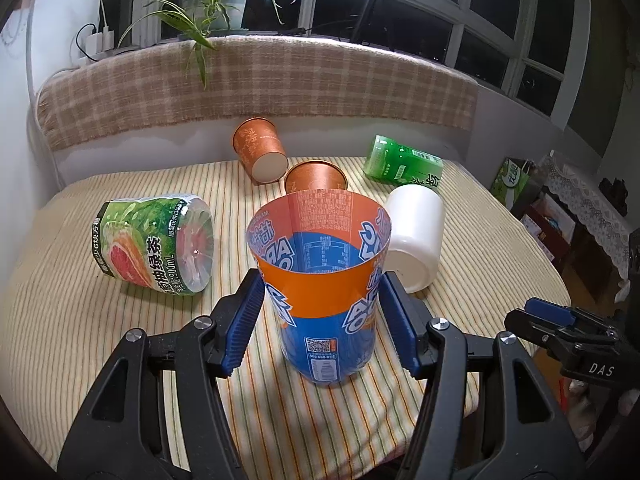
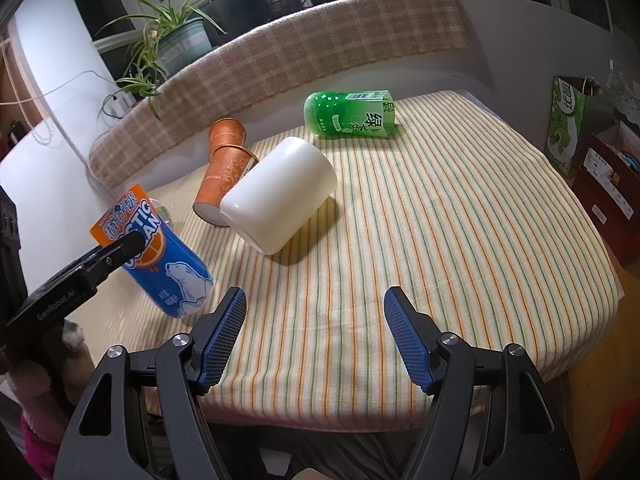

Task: Flip cup upright
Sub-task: 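Rotate the held bottle with the left tool until its opening faces up, then lower the bottle upright onto the table and open the left tool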

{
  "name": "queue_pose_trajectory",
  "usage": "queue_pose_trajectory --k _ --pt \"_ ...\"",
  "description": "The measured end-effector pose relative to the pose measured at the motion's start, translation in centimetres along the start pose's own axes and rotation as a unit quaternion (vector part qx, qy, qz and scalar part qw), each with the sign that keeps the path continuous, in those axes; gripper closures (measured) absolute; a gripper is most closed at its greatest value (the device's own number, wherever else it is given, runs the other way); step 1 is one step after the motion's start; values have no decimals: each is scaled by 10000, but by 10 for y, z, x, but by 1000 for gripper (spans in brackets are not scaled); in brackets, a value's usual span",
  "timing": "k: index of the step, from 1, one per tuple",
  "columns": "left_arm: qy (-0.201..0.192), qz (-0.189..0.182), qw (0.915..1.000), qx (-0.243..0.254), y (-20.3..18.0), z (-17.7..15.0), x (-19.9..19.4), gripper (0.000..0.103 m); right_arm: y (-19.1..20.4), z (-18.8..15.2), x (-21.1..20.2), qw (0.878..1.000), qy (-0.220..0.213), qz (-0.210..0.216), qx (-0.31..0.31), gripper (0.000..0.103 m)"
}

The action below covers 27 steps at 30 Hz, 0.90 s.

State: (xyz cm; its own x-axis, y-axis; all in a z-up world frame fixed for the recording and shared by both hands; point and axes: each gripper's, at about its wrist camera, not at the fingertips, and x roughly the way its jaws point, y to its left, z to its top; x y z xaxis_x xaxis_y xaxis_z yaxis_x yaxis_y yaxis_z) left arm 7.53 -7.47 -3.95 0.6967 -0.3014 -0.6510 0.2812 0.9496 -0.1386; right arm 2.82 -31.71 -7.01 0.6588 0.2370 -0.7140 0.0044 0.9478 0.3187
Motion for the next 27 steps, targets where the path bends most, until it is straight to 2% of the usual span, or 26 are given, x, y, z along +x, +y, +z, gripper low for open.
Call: queue_pose_trajectory --k 6,10,21,27 --pt "31 -121 9999 -57 -1 -2 -1 40 0 0 0 10000 11 6 24 32" --pt "141 -338 9992 -175 -1 -5 1 40 0 0 -1 10000 16 14 27 32" --pt "273 -586 9974 -304 -1 -10 -1 23 1 0 -4 10000 -7 38 29 32" --pt "347 -618 9971 -265 -3 -15 -3 20 2 -1 -9 9999 -87 50 -4 32"
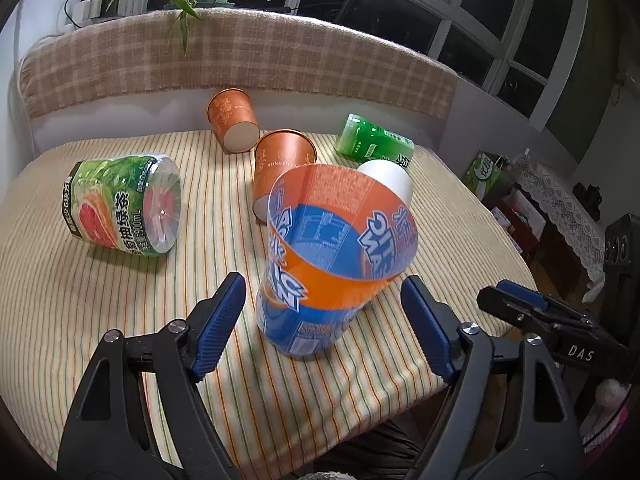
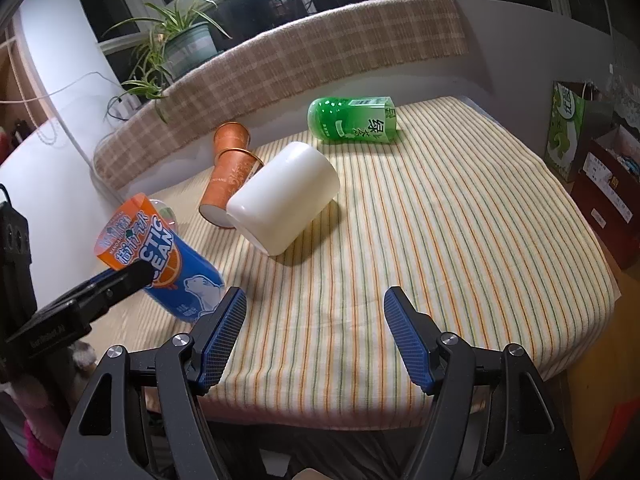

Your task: Flip cup upright

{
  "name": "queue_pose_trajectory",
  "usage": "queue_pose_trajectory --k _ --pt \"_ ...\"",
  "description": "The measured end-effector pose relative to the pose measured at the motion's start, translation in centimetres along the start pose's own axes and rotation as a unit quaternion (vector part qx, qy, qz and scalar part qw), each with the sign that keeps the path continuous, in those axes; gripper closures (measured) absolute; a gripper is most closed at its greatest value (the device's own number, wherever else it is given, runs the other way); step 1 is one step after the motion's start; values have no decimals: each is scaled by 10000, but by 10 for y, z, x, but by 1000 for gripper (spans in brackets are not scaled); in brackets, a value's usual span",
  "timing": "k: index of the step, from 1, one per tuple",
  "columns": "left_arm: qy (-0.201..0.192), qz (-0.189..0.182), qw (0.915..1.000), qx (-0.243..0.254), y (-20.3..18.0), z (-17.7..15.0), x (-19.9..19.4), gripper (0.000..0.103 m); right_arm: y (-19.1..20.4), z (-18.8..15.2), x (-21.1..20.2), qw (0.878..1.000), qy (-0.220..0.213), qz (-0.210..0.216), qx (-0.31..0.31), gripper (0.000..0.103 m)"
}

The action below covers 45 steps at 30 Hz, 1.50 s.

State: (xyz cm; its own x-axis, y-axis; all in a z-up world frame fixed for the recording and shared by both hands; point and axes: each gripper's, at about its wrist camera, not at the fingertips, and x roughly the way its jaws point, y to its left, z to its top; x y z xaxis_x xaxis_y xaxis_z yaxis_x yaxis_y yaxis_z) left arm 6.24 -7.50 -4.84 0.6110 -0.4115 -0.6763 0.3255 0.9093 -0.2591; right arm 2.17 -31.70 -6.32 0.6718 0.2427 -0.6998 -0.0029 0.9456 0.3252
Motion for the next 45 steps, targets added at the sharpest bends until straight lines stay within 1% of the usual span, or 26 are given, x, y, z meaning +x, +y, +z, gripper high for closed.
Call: queue_pose_trajectory --k 2,5,11,13,14,17,20,21,23,27,36,45 --pt "-6 4 10000 -23 1 -2 -3 20 2 0 -2 10000 -51 8 -34 32" --pt "-99 107 9999 -32 4 -7 -10 19 6 0 -6 9998 -168 -2 -132 32" --pt "-566 519 9970 -80 13 -10 -35 19 23 3 -16 9972 -569 -31 -485 32" --pt "-782 693 9945 -87 16 -11 -45 19 29 5 -19 9954 -720 -55 -628 32" --pt "-937 805 9923 -74 16 -12 -52 19 33 5 -21 9941 -812 -72 -714 31" --pt "-1258 1055 9864 -32 18 -13 -67 19 43 6 -26 9894 -1105 -115 -932 23" --pt "-1601 1302 9785 33 16 -11 -80 19 52 5 -30 9835 -1406 -197 -1122 23" --pt "-1729 1386 9751 53 15 -11 -86 13 55 5 -31 9817 -1479 -220 -1180 22" --pt "-1867 1446 9717 72 14 -10 -90 4 60 5 -33 9787 -1585 -231 -1284 22" --pt "-2138 1582 9640 73 14 -10 -103 1 64 4 -35 9765 -1732 -229 -1262 21" --pt "-2265 1779 9576 29 15 -15 -112 1 63 4 -37 9773 -1793 -249 -1101 20" --pt "-2315 1821 9556 41 14 -16 -114 0 60 4 -36 9788 -1762 -256 -1010 20"
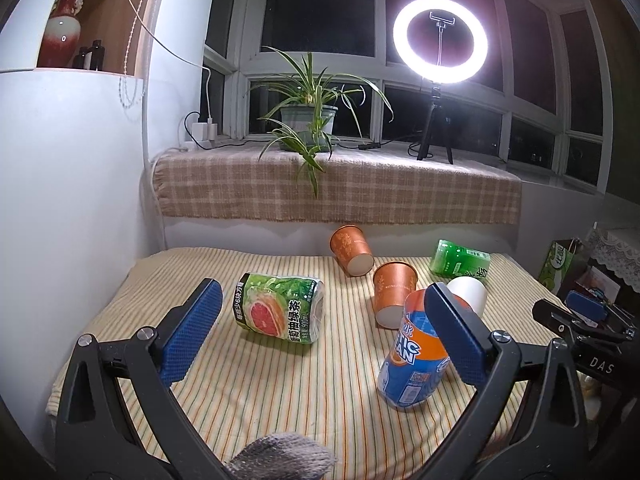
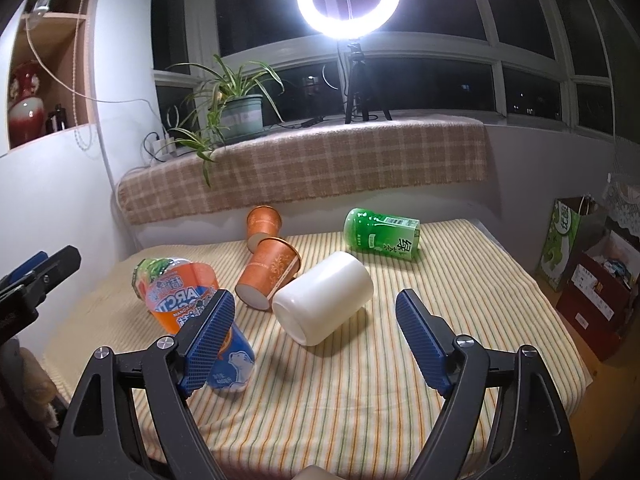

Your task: Flip cup upright

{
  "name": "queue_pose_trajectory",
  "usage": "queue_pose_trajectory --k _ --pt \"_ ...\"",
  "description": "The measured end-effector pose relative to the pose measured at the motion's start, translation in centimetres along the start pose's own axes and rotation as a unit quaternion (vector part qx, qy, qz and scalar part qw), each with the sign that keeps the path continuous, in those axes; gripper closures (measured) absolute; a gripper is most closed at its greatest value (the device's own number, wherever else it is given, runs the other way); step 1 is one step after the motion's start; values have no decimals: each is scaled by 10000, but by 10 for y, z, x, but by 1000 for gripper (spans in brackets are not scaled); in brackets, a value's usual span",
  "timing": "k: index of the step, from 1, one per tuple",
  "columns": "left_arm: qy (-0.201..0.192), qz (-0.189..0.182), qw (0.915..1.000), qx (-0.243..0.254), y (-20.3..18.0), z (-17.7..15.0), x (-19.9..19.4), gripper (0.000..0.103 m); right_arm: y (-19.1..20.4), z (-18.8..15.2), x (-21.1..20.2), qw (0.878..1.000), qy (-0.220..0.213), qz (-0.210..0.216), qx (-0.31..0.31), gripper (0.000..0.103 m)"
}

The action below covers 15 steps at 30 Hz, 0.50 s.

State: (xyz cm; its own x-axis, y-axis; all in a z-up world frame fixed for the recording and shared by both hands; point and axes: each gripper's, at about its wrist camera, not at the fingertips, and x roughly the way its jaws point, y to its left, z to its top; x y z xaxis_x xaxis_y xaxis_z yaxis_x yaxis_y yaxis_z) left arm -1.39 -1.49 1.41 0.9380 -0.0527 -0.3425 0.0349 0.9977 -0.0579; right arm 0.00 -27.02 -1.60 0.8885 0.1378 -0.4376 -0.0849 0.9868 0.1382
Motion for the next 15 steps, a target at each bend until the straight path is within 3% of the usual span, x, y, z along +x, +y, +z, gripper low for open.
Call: queue_pose_trajectory --k 15 --pt "2 7 10000 -11 1 2 0 0 1 -1 2 10000 68 14 21 20"
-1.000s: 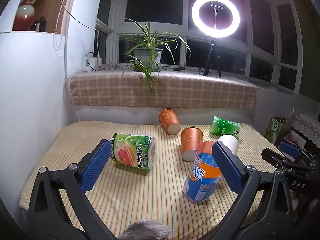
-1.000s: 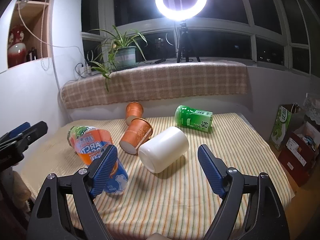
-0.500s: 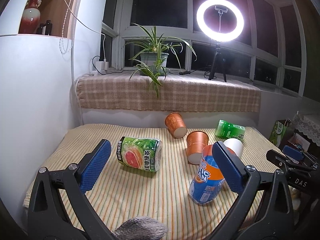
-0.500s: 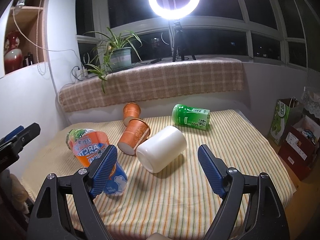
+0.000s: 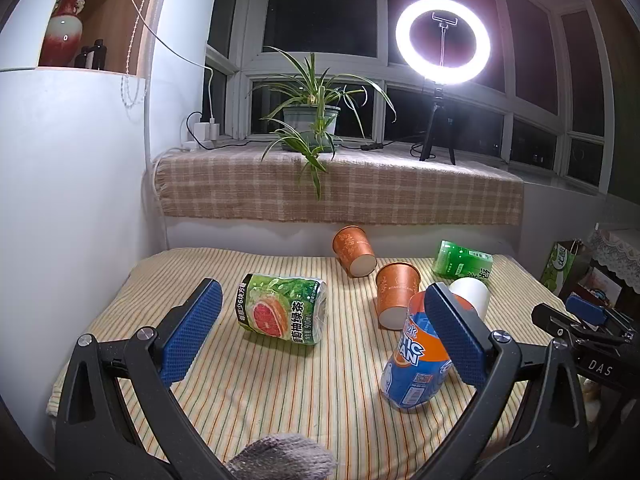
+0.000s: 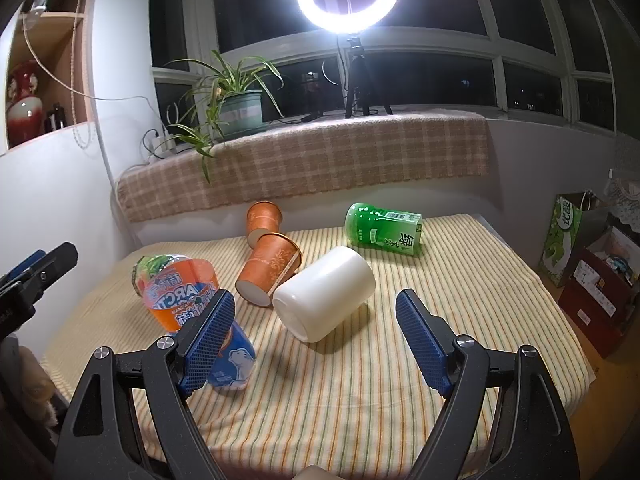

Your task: Flip cup upright

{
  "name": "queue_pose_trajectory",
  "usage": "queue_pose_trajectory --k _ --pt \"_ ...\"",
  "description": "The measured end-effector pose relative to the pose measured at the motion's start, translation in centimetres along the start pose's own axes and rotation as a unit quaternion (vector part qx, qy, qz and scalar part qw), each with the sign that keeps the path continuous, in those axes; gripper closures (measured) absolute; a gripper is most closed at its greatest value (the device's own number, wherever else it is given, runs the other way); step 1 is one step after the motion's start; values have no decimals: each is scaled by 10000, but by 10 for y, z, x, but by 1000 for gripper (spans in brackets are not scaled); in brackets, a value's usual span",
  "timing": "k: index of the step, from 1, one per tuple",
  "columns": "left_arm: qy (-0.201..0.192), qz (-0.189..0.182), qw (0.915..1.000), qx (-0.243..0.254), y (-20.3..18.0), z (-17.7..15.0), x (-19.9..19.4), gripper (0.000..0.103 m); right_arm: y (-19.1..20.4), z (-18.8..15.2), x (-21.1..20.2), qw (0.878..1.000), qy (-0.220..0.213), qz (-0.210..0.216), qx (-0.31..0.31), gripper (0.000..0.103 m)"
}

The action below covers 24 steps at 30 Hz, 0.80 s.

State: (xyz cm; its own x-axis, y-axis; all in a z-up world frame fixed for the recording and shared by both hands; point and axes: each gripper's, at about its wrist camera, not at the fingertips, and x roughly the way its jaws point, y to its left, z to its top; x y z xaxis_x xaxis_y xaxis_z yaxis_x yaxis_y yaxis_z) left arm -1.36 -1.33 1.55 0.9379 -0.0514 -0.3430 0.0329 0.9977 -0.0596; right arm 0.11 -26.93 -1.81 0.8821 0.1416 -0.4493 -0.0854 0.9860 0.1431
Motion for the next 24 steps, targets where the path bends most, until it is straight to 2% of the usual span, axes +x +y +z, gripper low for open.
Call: queue_pose_trajectory --k 24 --pt "-7 10 10000 3 0 0 0 0 3 -4 5 9999 122 21 7 20"
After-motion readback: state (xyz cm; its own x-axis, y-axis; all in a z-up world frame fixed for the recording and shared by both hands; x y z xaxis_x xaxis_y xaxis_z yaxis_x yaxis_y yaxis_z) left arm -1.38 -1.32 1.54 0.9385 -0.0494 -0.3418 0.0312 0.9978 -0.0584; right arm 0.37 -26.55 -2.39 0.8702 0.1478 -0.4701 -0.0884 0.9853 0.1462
